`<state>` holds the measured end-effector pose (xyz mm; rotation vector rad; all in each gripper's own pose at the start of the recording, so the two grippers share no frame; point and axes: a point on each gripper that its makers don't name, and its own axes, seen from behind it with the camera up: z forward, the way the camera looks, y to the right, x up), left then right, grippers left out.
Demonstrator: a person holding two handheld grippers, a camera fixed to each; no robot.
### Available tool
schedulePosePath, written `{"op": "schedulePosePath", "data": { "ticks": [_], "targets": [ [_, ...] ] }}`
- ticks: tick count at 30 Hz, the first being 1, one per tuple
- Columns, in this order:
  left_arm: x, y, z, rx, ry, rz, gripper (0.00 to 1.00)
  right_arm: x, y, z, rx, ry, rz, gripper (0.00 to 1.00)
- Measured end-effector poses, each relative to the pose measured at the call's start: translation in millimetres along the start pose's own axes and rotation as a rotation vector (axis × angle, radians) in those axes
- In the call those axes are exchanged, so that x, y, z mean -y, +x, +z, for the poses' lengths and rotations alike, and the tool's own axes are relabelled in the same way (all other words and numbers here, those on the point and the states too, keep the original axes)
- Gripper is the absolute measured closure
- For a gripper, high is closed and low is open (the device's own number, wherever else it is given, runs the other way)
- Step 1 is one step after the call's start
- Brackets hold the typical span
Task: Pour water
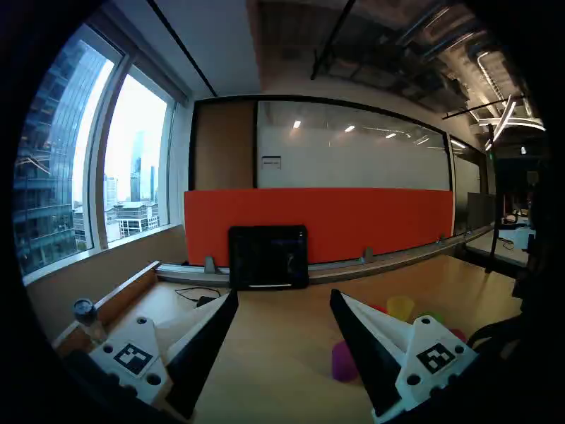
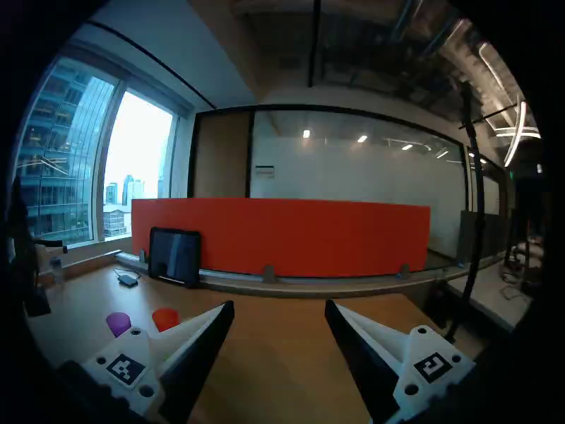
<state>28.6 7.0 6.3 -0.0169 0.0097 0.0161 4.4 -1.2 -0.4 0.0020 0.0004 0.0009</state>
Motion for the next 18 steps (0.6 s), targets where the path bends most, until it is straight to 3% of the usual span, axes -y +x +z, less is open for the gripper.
{"op": "schedulePosePath", "data": {
  "ticks": [11, 18],
  "targets": [
    [-8.6, 76, 6.8, -0.039, -0.039, 0.047, 0.03, 12, 56, -1.9, -0.010, 0.032, 0.006, 0.01],
    [-18.4, 88, 9.5, -0.022, -0.087, 0.009, 0.03, 17, 74, -2.0, -0.016, 0.054, 0.008, 0.01]
  ]
}}
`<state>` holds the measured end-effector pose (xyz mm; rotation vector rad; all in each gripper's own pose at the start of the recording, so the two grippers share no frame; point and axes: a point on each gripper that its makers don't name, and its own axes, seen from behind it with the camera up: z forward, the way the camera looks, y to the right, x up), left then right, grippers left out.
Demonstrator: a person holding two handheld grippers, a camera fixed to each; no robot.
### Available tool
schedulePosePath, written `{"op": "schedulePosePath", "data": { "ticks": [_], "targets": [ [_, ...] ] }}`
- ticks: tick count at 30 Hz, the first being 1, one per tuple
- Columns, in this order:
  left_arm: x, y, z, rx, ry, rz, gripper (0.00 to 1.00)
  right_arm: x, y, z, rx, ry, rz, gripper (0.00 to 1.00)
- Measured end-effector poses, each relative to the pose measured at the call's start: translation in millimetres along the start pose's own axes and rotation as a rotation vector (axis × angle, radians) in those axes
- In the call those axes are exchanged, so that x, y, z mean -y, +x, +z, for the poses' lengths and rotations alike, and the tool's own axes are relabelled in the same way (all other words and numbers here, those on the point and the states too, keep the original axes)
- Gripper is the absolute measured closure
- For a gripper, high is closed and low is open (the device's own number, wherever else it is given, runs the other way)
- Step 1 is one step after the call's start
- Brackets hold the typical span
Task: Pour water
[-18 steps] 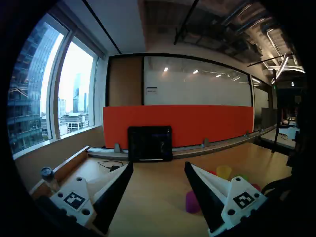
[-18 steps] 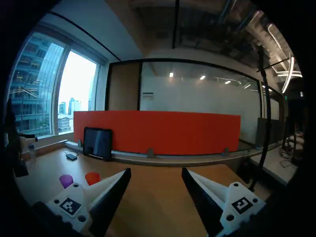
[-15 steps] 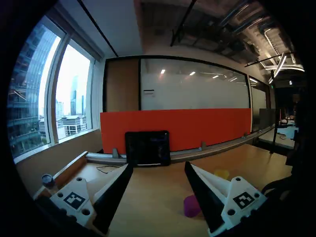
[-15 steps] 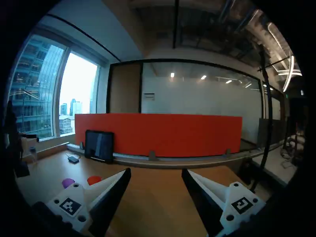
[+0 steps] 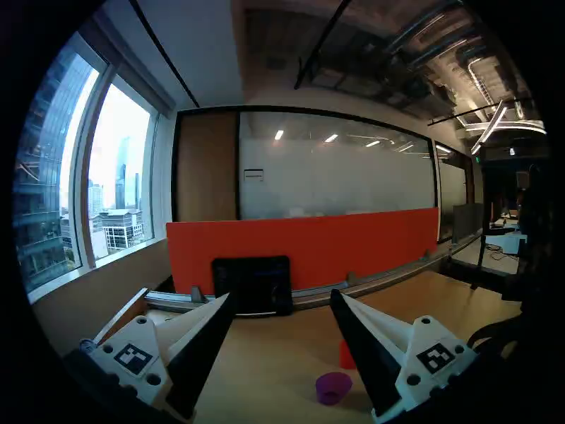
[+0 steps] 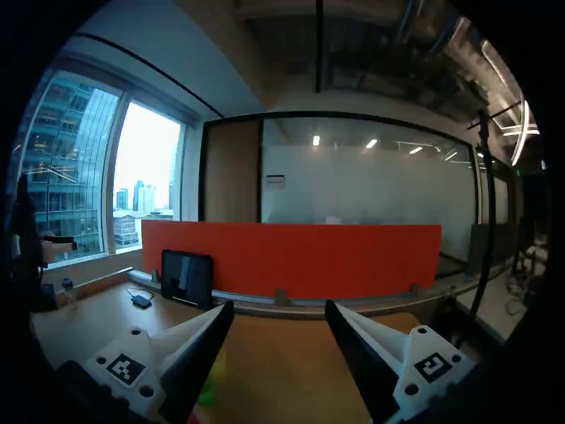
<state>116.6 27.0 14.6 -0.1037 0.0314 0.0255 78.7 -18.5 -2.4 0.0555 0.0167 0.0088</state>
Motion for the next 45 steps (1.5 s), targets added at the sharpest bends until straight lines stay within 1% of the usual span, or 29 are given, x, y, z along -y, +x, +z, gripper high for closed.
{"op": "schedulePosePath", "data": {
  "ticks": [5, 8, 17, 23, 26, 32, 37, 45],
  "targets": [
    [-9.6, -9, 4.9, 0.026, -0.048, -0.009, 0.03, 5, -4, 0.4, 0.016, 0.033, 0.006, 0.01],
    [-19.1, -14, 8.7, 0.036, -0.094, -0.013, 0.03, 11, -6, 0.3, 0.027, 0.077, 0.006, 0.01],
    [-48.4, -12, 12.3, 0.042, -0.234, 0.002, 0.03, 43, 8, -5.8, -0.001, 0.253, 0.008, 0.01],
    [-72.6, -9, 6.5, 0.027, -0.330, 0.009, 0.03, 68, 18, -18.2, -0.018, 0.387, 0.026, 0.01],
    [-83.8, -12, 3.4, 0.030, -0.371, 0.005, 0.03, 73, 19, -19.7, -0.018, 0.420, 0.027, 0.01],
    [-100.7, -23, 1.2, 0.056, -0.433, 0.010, 0.03, 79, 19, -18.2, -0.001, 0.460, 0.023, 0.01],
    [-111.4, -34, -0.1, 0.080, -0.476, 0.021, 0.03, 84, 13, -17.2, 0.026, 0.487, -0.016, 0.01],
    [-127.1, -61, -6.2, 0.120, -0.542, 0.042, 0.03, 95, -7, -15.2, 0.085, 0.536, -0.081, 0.01]
  ]
}}
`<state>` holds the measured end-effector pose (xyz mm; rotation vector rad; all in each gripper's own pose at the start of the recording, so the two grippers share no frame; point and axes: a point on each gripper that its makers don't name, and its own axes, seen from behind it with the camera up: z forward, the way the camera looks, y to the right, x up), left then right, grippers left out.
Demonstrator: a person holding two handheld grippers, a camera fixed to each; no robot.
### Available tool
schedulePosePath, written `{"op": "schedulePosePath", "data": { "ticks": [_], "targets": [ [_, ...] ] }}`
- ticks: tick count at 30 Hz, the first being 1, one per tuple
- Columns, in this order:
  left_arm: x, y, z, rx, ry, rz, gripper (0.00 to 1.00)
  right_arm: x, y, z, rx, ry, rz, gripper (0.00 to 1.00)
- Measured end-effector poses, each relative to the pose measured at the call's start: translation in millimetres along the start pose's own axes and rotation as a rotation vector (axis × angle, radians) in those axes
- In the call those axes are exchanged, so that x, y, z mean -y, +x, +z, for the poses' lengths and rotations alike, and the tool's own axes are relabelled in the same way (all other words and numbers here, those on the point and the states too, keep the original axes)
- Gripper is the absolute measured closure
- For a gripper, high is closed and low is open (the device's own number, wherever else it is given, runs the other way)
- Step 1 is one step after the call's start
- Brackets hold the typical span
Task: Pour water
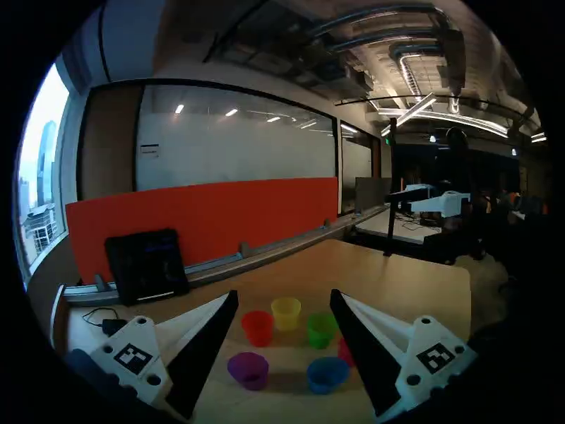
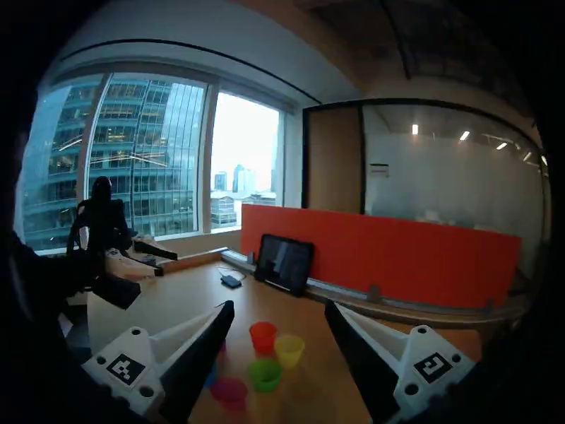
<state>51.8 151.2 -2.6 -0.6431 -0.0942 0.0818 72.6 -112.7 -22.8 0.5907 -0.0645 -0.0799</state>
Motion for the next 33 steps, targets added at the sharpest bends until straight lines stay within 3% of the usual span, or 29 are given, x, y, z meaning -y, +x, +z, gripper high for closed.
{"op": "schedulePosePath", "data": {
  "ticks": [17, 33],
  "targets": [
    [-26.2, -61, 13.1, 0.110, -0.081, 0.010, 0.03, 9, -37, 19.9, 0.108, 0.082, -0.070, 0.00],
    [-43.7, -113, 25.5, 0.196, -0.149, 0.012, 0.03, 7, -63, 37.3, 0.198, 0.153, -0.085, 0.00]
  ]
}}
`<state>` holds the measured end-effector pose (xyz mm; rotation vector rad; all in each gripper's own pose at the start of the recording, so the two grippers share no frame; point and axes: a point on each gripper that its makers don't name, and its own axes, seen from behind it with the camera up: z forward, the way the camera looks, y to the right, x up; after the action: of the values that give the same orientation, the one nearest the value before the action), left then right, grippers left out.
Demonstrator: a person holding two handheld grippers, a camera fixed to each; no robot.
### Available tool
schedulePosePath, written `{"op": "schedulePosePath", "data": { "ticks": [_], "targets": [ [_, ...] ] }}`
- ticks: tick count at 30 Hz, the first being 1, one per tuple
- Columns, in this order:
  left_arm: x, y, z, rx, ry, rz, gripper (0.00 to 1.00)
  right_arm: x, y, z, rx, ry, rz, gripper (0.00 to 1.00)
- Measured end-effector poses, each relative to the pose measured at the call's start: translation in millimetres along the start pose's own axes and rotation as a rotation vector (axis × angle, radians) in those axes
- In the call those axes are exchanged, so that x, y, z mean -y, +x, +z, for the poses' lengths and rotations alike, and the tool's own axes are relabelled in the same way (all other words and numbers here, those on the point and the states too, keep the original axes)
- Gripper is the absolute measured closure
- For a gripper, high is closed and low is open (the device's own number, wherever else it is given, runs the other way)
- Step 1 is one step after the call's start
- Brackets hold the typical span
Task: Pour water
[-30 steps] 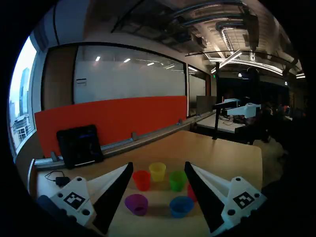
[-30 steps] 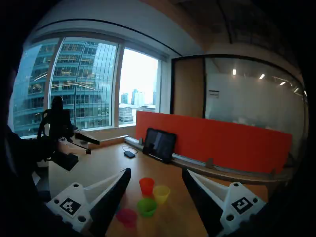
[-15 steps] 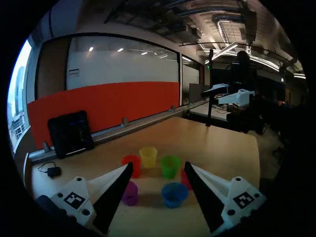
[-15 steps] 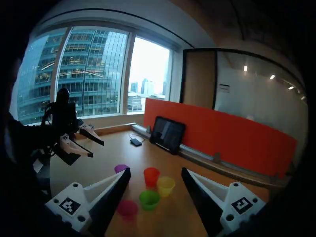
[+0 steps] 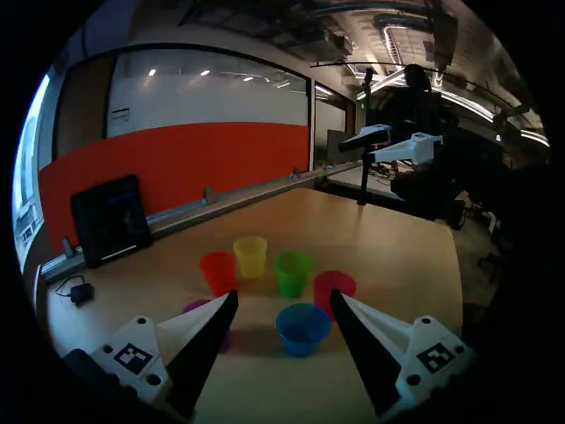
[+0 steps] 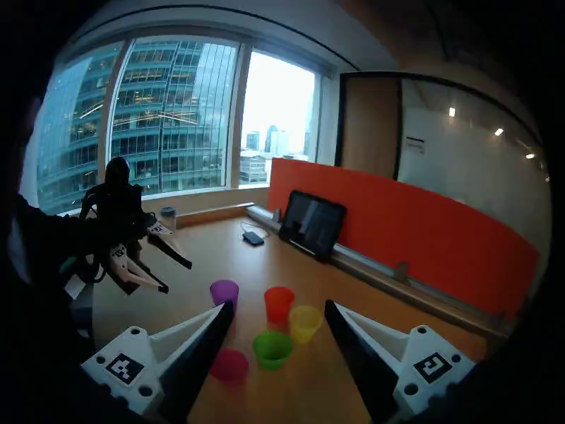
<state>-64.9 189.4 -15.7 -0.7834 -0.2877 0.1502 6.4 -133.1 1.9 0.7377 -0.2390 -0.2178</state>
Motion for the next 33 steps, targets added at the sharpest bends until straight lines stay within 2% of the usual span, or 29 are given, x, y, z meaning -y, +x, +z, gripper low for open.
{"op": "schedulePosePath", "data": {
  "ticks": [17, 33],
  "targets": [
    [-14.5, -48, 16.1, 0.100, -0.060, 0.035, 0.03, -10, -29, 25.8, 0.102, 0.044, -0.031, 0.00],
    [-23.9, -88, 36.2, 0.202, -0.100, 0.079, 0.03, -5, -57, 48.7, 0.208, 0.098, -0.070, 0.00]
  ]
}}
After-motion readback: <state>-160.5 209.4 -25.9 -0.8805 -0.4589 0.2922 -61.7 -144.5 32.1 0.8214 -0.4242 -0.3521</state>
